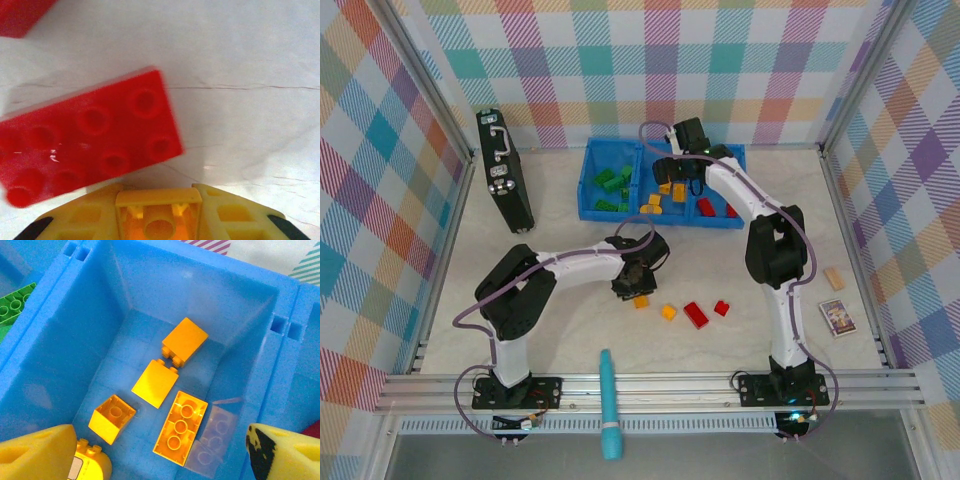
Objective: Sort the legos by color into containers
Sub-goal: Pick up the lego from the center of the table, then place the lego in the container.
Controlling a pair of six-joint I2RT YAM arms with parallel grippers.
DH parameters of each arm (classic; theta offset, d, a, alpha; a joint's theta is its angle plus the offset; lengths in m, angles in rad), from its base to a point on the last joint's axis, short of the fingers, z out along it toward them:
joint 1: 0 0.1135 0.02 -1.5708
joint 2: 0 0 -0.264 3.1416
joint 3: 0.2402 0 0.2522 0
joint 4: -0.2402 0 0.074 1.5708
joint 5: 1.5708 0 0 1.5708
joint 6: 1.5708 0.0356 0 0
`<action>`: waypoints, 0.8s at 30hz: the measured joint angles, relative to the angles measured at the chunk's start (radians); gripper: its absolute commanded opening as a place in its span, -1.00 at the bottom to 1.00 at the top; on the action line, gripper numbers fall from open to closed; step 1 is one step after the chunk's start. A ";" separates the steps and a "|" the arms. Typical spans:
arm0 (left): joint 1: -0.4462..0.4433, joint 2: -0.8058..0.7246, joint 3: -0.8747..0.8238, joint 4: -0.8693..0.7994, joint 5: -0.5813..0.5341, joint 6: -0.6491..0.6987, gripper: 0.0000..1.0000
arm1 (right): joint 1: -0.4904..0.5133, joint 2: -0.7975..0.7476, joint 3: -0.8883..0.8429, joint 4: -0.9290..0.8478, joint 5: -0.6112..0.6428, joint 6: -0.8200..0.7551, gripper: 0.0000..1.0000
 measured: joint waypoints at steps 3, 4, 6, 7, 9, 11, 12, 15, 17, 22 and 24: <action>0.000 0.012 0.088 -0.002 0.003 0.039 -0.58 | -0.005 -0.003 -0.003 0.000 0.003 0.000 0.83; 0.002 0.013 0.128 -0.006 0.003 0.056 -0.58 | -0.007 -0.013 -0.014 0.000 0.006 -0.003 0.84; 0.011 0.014 0.222 -0.016 -0.005 0.097 -0.58 | -0.011 -0.044 -0.045 -0.001 0.010 -0.008 0.86; 0.016 0.015 0.274 -0.023 -0.008 0.122 -0.58 | -0.013 -0.066 -0.065 -0.002 0.013 -0.012 0.88; 0.029 0.022 0.372 -0.025 -0.021 0.169 -0.58 | -0.016 -0.124 -0.109 -0.002 0.023 -0.020 0.89; 0.053 0.040 0.467 -0.023 -0.035 0.224 -0.58 | -0.018 -0.212 -0.172 0.000 0.041 -0.024 0.90; 0.065 0.051 0.502 -0.023 -0.041 0.244 -0.58 | -0.018 -0.254 -0.204 -0.001 0.050 -0.023 0.91; 0.106 0.106 0.603 -0.017 -0.060 0.310 -0.59 | -0.018 -0.417 -0.331 0.008 0.075 -0.017 0.92; 0.133 0.154 0.659 -0.014 -0.072 0.353 -0.59 | -0.018 -0.521 -0.418 0.007 0.089 0.000 0.92; 0.184 0.288 0.803 0.002 -0.083 0.428 -0.59 | -0.018 -0.695 -0.599 -0.043 0.121 0.050 0.92; 0.201 0.343 0.868 0.009 -0.082 0.444 -0.58 | -0.018 -0.754 -0.664 -0.089 0.126 0.075 0.92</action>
